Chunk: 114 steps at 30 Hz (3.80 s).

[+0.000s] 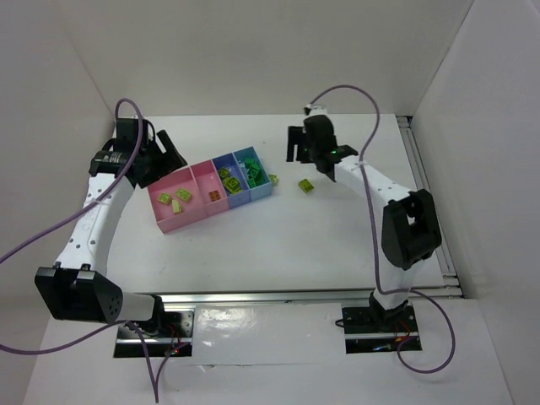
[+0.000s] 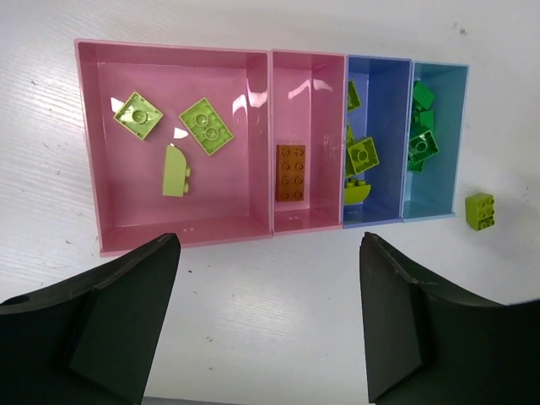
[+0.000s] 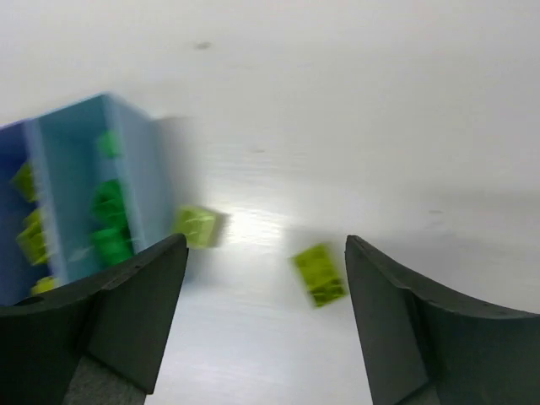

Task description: Sort the legos into containers by color

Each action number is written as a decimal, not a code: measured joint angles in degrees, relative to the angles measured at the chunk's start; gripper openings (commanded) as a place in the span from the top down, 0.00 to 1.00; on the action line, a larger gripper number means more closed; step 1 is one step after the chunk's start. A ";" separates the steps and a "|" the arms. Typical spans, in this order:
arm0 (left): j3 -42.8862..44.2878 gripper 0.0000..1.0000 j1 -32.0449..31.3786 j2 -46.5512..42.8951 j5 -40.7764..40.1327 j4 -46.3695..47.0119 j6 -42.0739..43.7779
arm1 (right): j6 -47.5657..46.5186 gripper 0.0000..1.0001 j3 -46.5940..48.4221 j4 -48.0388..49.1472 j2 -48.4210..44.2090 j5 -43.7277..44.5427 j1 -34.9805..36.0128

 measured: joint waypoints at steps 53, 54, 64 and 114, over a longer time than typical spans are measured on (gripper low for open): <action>0.24 0.10 -3.06 3.98 -0.70 1.66 -2.03 | 1.05 0.65 26.08 -1.68 18.27 -13.94 10.12; 0.13 0.10 -2.67 3.91 -0.70 1.68 -1.97 | 1.09 0.63 27.78 -1.81 20.15 -14.10 10.75; -0.52 0.10 0.66 3.87 -0.63 2.36 -1.68 | -0.24 0.17 33.57 -7.50 28.11 -12.24 11.45; -2.32 0.13 1.18 3.87 2.97 3.28 -1.16 | 8.59 0.31 24.26 -15.15 27.06 4.35 5.33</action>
